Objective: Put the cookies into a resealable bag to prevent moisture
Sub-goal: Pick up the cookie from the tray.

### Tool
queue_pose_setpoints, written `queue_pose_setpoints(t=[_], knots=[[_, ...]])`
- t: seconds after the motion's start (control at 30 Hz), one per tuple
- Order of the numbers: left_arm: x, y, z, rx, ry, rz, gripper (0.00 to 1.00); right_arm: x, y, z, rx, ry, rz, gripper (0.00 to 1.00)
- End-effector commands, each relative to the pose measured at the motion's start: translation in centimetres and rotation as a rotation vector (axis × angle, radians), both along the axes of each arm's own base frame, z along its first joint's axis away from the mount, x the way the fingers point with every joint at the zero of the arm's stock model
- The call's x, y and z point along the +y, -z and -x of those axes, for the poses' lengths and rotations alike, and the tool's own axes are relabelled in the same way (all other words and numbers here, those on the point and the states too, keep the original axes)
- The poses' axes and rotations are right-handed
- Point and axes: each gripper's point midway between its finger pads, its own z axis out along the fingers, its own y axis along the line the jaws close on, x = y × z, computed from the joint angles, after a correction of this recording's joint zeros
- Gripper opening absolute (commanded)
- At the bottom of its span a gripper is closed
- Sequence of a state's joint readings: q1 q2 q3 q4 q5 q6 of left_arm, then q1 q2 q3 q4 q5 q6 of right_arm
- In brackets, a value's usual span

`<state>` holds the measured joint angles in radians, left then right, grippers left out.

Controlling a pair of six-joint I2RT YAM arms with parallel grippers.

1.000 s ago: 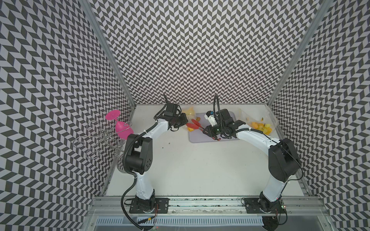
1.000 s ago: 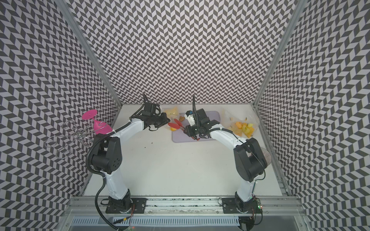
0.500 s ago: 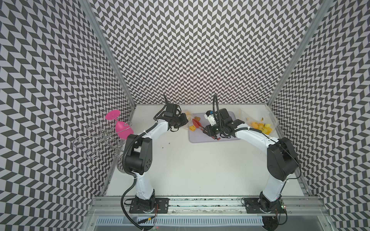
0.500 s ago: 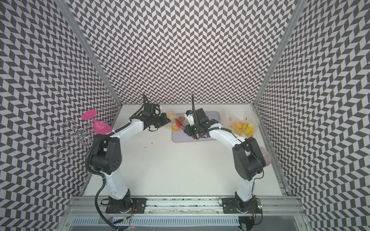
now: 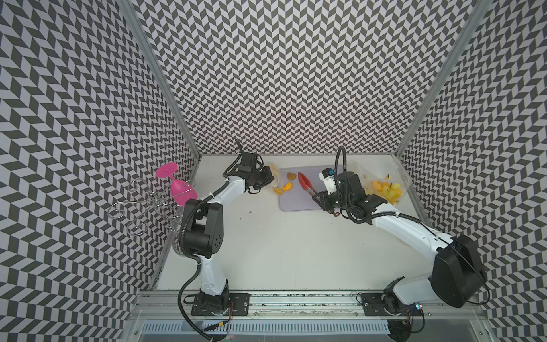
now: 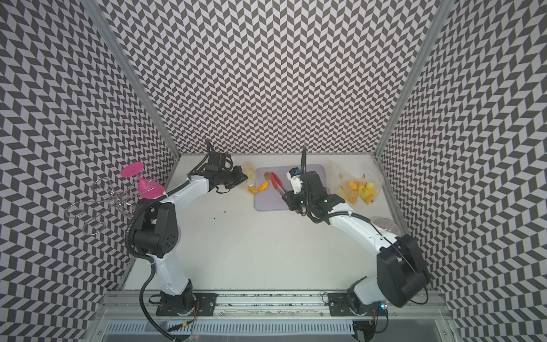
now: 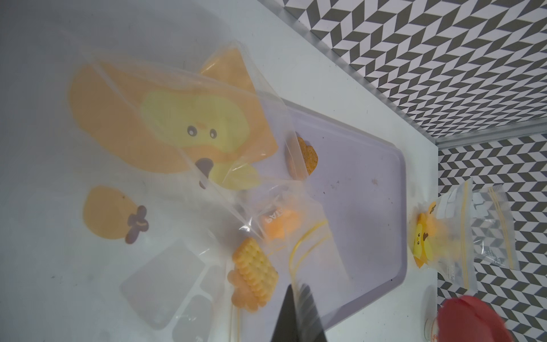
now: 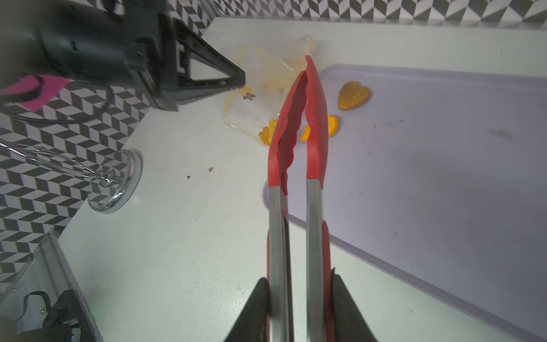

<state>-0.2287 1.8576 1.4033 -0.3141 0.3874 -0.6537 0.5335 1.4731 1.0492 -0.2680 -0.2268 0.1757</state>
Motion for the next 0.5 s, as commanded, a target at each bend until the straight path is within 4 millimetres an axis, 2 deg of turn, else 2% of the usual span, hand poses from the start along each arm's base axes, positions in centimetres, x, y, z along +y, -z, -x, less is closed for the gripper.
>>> queue_pose_setpoints(t=[0.0, 0.2, 0.47], knots=[[0.5, -3.4, -0.2, -0.063, -0.023, 0.037, 0.0, 1.0, 0.5, -1.6, 0.01, -0.006, 0.01, 0.32], [0.3, -3.3, -0.1, -0.054, -0.024, 0.058, 0.0, 2.3, 3.1, -3.0, 0.069, -0.019, 0.017, 0.33], [0.0, -3.8, -0.2, -0.049, -0.043, 0.111, 0.0, 3.3, 5.6, -3.3, 0.133, -0.041, 0.018, 0.38]])
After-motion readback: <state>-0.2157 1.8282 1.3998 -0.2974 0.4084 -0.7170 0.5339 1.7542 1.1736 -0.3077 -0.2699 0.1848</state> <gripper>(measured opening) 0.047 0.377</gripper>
